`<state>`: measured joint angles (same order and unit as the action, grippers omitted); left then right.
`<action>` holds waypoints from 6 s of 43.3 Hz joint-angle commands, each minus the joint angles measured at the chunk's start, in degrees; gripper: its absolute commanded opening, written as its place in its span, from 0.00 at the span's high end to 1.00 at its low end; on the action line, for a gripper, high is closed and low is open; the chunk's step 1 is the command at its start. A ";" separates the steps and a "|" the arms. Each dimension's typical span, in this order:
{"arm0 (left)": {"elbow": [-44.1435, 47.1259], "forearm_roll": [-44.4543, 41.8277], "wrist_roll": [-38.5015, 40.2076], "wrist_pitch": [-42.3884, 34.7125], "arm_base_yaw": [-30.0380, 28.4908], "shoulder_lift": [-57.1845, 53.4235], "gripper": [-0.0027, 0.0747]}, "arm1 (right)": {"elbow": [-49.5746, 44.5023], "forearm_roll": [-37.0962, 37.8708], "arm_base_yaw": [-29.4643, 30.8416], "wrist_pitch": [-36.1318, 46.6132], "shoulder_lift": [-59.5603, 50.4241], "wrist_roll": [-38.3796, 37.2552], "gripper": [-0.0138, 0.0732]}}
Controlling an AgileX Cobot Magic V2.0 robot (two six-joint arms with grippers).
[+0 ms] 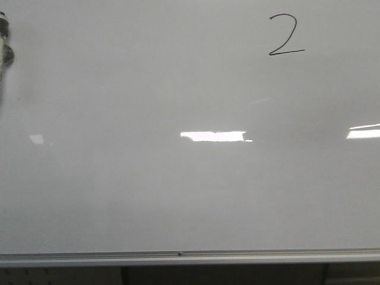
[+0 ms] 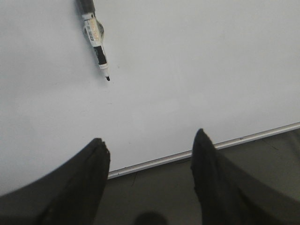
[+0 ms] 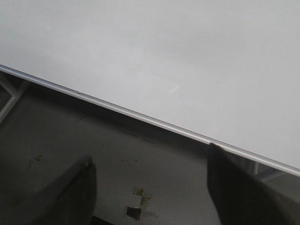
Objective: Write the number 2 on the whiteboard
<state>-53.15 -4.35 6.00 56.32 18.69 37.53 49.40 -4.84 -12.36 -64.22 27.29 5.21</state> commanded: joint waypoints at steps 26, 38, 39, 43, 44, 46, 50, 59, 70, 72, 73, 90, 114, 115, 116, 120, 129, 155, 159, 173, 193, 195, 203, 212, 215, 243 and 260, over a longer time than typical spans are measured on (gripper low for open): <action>1.19 0.19 0.09 -5.90 0.48 -0.01 0.66 | -0.54 1.34 0.38 8.28 0.19 -4.61 0.48; 1.19 0.19 0.09 -5.90 0.48 -0.01 0.99 | -0.83 1.34 0.38 8.11 0.19 -4.61 0.88; 1.19 0.19 0.09 -6.02 0.48 -0.01 0.99 | -0.83 1.34 0.38 8.11 0.19 -4.61 0.90; 1.19 0.19 0.09 -6.62 0.48 -0.01 0.99 | -0.83 1.34 0.38 8.30 0.19 -4.61 0.92; 1.19 0.19 0.09 -6.72 0.48 -0.01 0.99 | -0.83 1.34 0.38 8.50 0.19 -4.61 0.92; 1.19 0.19 0.09 -6.72 0.48 -0.01 0.99 | -0.83 1.55 0.38 9.48 0.19 -4.61 0.92; 1.19 0.19 0.09 -6.75 0.48 -0.01 0.99 | -0.83 1.55 0.38 9.97 0.19 -4.61 0.92; 1.19 0.19 0.09 -6.75 0.48 -0.01 0.99 | -0.83 1.55 0.38 9.97 0.19 -4.61 0.92; 1.19 0.19 0.09 -6.75 0.48 -0.01 0.99 | -0.83 1.55 0.38 9.97 0.19 -4.61 0.92; 1.19 0.19 0.09 -6.75 0.48 -0.01 0.99 | -0.83 1.55 0.38 9.97 0.19 -4.61 0.92; 1.30 0.19 0.09 -6.84 0.48 -0.01 0.99 | -0.83 1.55 0.38 9.97 0.19 -4.61 0.92; 20.74 7.73 -9.38 -27.59 -11.36 -15.76 0.99 | -0.83 1.49 0.38 9.93 0.19 -4.61 0.92; 50.87 12.26 -13.32 -54.91 -22.34 -38.32 0.99 | -0.83 1.49 0.38 9.93 0.19 -4.61 0.92; 51.78 11.91 -13.32 -56.32 -22.09 -38.64 0.99 | -0.83 1.49 0.38 9.93 0.19 -4.61 0.92; 52.43 11.66 -13.32 -57.09 -21.73 -38.81 0.99 | -0.83 1.49 0.38 9.93 0.19 -4.61 0.92; 54.68 10.59 -13.32 -60.65 -19.92 -38.92 0.99 | -0.83 1.49 0.38 9.85 0.19 -4.61 0.92; 54.69 9.22 -13.32 -61.21 -17.91 -38.92 0.99 | -0.83 1.49 0.38 9.52 0.19 -4.61 0.92; 54.69 7.66 -10.00 -61.45 -17.91 -38.92 0.99 | -0.83 1.49 0.38 9.52 0.19 -4.61 0.92; 54.69 6.81 -9.45 -61.45 -17.91 -38.92 0.99 | -0.83 1.49 0.38 9.52 0.19 -4.61 0.92; 54.69 9.83 -14.93 -61.45 -17.91 -38.92 0.99 | -0.83 1.49 0.38 9.52 0.19 -4.61 0.92; 54.69 10.44 -14.93 -61.45 -17.91 -38.92 0.99 | -0.83 1.49 0.38 9.52 0.19 -4.61 0.92; 54.69 10.44 -14.93 -61.45 -17.91 -38.92 0.99 | -0.83 1.49 0.38 9.52 0.19 -4.61 0.92; 54.69 10.44 -14.93 -61.45 -17.91 -38.92 0.99 | -0.83 1.49 0.38 9.52 0.19 -4.61 0.92; 54.69 10.44 -14.93 -61.45 -17.91 -38.92 0.99 | -0.83 1.49 0.38 9.52 0.19 -4.61 0.92; 54.69 10.44 -14.93 -61.45 -17.91 -38.92 0.99 | -0.83 1.49 0.38 9.63 0.19 -4.61 0.92; 54.69 10.44 -14.93 -61.45 -17.91 -38.92 0.99 | -43.19 5.34 13.46 57.34 -26.20 -4.06 0.92; 54.69 10.44 -14.93 -61.45 -17.91 -38.81 0.99 | -50.93 3.94 14.07 66.19 -28.84 -4.32 0.92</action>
<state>0.27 5.63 -9.01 -0.31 0.32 -0.14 -1.55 0.00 1.32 -4.38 -0.52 0.64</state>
